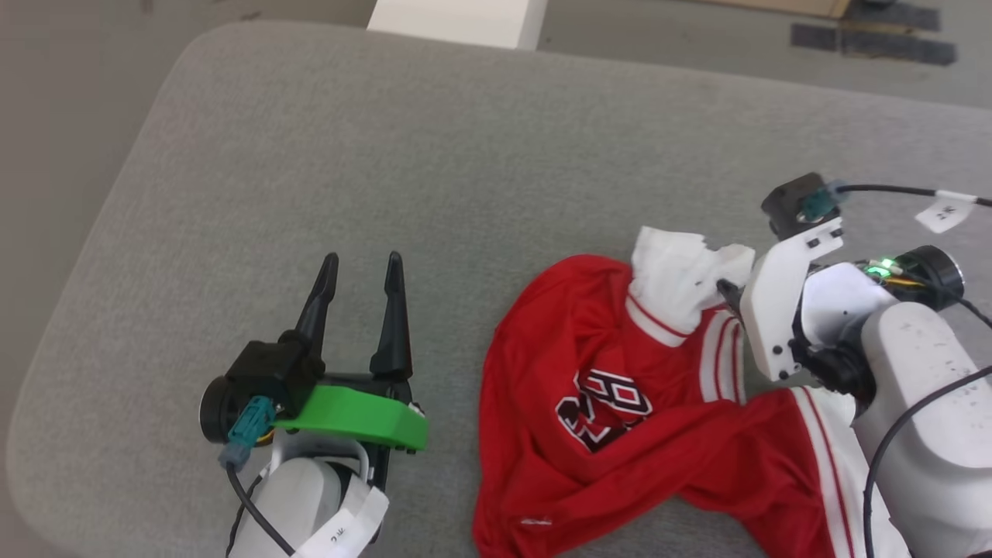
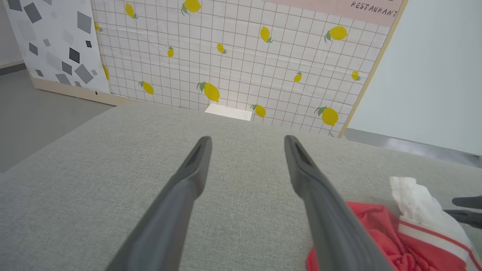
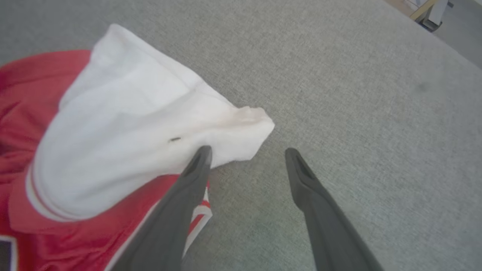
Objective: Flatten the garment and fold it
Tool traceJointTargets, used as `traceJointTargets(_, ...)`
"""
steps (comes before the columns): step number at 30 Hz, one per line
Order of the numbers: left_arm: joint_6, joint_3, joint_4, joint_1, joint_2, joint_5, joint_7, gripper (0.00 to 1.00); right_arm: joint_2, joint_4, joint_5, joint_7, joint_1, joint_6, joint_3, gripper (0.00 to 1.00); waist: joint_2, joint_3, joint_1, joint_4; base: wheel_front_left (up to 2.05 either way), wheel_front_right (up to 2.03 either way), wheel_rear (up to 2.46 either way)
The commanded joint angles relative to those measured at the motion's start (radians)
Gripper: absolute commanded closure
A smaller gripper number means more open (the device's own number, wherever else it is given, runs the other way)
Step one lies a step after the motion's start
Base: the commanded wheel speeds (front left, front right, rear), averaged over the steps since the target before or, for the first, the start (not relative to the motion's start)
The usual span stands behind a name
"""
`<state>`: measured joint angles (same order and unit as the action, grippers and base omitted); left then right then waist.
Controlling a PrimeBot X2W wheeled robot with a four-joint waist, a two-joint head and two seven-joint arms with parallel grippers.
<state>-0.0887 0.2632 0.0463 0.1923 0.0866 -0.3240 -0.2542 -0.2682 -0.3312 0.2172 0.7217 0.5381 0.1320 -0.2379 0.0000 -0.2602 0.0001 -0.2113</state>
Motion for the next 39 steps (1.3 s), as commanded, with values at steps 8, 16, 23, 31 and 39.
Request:
traceJointTargets(8,0.011,-0.017,-0.024,0.006,-0.027,0.040,-0.007,0.00,-0.030,-0.078,0.003,-0.039,0.012,-0.001,-0.113,0.00,0.0000,-0.064,-0.0001,-0.058,0.00,0.00,0.00)
traceJointTargets(16,0.023,-0.011,-0.013,0.005,-0.034,0.038,-0.007,0.00,-0.036,-0.070,0.081,-0.105,0.087,-0.001,-0.189,1.00,0.0000,-0.065,-0.0001,-0.057,0.00,0.00,0.00)
traceJointTargets(23,0.029,-0.001,0.003,0.019,-0.036,0.013,-0.008,0.00,0.090,-0.048,0.121,-0.228,0.242,-0.001,-0.298,1.00,0.0000,-0.070,-0.0001,-0.067,0.00,0.00,0.00)
traceJointTargets(31,0.021,0.005,0.021,0.008,-0.036,-0.010,-0.008,0.00,0.158,-0.065,0.302,-0.210,0.247,-0.001,-0.528,0.00,0.0000,-0.044,-0.0001,-0.070,0.00,0.00,0.00)
traceJointTargets(39,0.036,-0.027,0.054,-0.011,-0.036,-0.006,-0.008,0.00,0.105,-0.023,0.391,-0.328,0.247,-0.001,-0.463,0.00,0.0000,0.013,-0.0001,-0.012,0.00,0.00,0.00)
